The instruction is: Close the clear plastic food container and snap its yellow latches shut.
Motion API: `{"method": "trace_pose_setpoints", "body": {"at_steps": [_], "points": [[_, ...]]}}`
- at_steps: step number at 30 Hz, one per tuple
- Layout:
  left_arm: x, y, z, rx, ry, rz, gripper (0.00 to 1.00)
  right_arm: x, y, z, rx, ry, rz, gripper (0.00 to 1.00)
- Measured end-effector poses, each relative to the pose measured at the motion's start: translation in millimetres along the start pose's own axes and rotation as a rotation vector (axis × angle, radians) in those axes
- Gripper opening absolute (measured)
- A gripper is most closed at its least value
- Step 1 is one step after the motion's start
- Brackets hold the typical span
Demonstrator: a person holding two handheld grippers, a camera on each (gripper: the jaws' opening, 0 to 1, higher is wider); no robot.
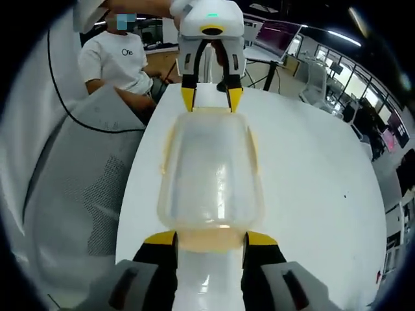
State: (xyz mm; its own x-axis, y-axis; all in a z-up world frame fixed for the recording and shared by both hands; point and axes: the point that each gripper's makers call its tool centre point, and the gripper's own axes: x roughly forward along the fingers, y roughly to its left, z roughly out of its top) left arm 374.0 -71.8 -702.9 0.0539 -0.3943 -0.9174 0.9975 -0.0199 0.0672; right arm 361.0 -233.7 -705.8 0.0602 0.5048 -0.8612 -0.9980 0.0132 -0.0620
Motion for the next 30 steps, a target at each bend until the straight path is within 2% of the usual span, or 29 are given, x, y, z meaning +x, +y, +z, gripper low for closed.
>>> {"method": "trace_pose_setpoints", "body": {"at_steps": [5,18,30], "points": [[7.1,6.7,15.2,0.009,0.003,0.001,0.37,-8.4,-3.9,-14.8,0.008,-0.004,-0.004,0.37],[27.9,9.2,51.7,0.003,0.001,-0.011,0.37,-24.9,-7.5,-51.7,0.007,0.001,0.008,0.37],[47.2,14.7,77.9,0.003,-0.001,-0.02,0.37,-35.7,-12.4,-82.2,0.012,0.016,0.012,0.37]]}}
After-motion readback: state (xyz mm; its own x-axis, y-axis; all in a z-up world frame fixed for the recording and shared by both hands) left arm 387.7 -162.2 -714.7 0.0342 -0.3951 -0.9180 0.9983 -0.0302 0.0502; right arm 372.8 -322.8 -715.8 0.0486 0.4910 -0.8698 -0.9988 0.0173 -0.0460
